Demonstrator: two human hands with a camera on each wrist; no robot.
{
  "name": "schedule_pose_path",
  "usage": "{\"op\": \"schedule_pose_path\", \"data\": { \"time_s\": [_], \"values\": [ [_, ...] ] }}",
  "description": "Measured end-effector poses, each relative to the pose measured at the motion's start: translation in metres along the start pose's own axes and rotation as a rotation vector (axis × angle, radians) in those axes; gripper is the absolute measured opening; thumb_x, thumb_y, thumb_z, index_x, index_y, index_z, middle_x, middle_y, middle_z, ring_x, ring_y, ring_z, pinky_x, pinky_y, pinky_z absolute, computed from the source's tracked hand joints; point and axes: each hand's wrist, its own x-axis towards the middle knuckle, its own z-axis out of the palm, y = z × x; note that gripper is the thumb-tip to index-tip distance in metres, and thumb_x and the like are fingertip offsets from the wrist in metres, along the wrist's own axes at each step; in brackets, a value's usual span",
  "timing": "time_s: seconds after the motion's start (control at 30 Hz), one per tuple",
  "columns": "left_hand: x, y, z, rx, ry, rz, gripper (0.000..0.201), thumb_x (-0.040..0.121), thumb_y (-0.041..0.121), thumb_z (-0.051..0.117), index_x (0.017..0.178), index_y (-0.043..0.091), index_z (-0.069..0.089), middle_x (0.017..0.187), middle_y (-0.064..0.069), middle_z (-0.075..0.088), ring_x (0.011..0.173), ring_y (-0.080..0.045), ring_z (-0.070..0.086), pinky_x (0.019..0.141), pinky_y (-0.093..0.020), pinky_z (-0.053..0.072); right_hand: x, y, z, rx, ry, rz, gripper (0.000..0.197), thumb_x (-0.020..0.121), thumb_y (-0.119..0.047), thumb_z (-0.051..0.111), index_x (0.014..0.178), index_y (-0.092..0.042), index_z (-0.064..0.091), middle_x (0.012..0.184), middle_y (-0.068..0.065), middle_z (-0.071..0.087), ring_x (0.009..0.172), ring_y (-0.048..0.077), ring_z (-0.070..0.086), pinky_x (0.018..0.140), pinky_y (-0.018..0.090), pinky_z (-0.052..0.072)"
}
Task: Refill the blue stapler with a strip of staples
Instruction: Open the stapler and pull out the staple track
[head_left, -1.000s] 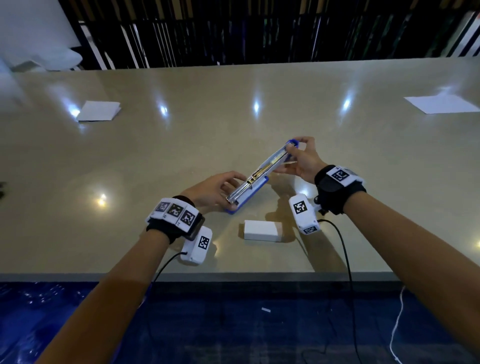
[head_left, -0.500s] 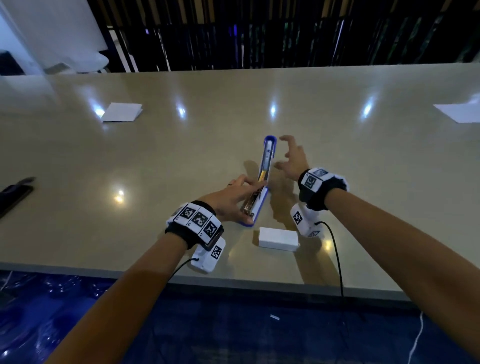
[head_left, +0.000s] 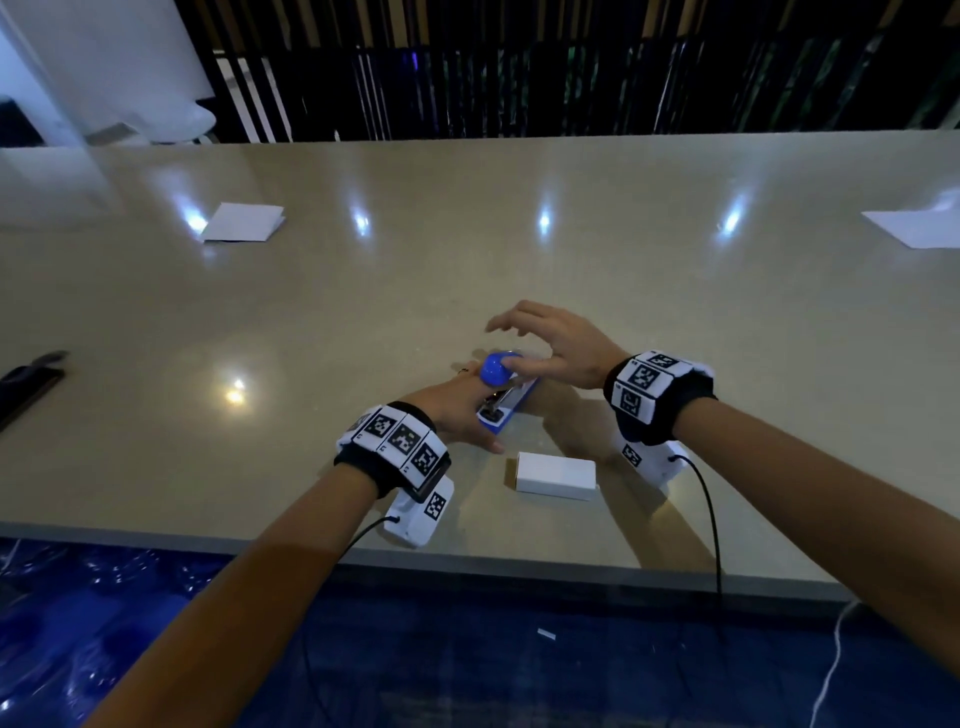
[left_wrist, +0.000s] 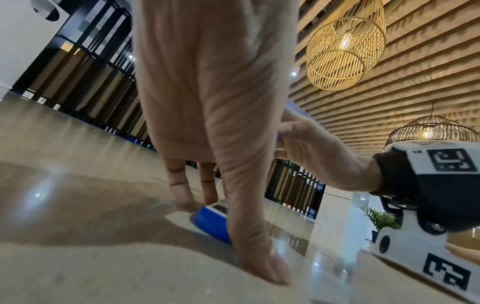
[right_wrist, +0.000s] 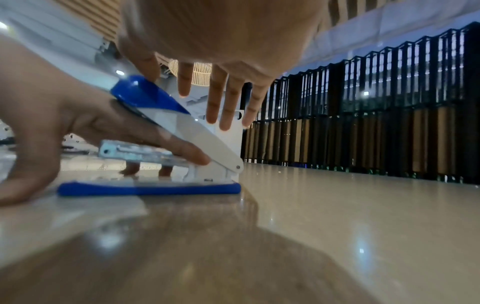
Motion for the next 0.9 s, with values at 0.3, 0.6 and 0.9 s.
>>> {"op": "schedule_pose_path", "data": {
  "time_s": [0.3, 0.6, 0.9],
  "values": [
    [-0.003, 0.003, 0.0, -0.006, 0.066, -0.002, 0.081, 0.078, 0.031, 0.075, 0.147, 0.024, 0.034, 0.147, -0.004, 0.036, 0.131, -0.023, 0.038, 0.106, -0.031, 0.032, 0.009, -0.007, 0.004, -0.198, -0.087, -0.095, 0.039, 0.085, -0.043, 0.06, 0.112, -0.016, 0.058, 0.108, 0.007, 0.053, 0.084, 0.021, 0.055, 0.069, 0.037, 0.05],
    [-0.001, 0.018, 0.0, -0.025, 0.015, -0.02, 0.048, 0.104, 0.031, 0.03, 0.152, 0.026, 0.025, 0.141, -0.007, 0.035, 0.129, -0.025, 0.034, 0.116, -0.041, 0.024, 0.015, 0.012, -0.014, 0.139, 0.362, 0.174, 0.026, 0.091, -0.024, 0.057, 0.113, -0.012, 0.05, 0.102, 0.008, 0.054, 0.072, 0.008, 0.054, 0.064, 0.01, 0.045],
    [0.002, 0.034, 0.01, 0.009, 0.06, -0.058, 0.051, 0.105, 0.029, 0.027, 0.153, 0.031, 0.011, 0.13, -0.011, 0.036, 0.116, -0.027, 0.038, 0.107, -0.033, 0.028, 0.03, 0.043, -0.008, -0.001, 0.588, 0.246, 0.008, 0.077, 0.01, 0.061, 0.078, 0.002, 0.059, 0.085, 0.021, 0.052, 0.069, 0.018, 0.046, 0.065, 0.026, 0.04]
  ]
}}
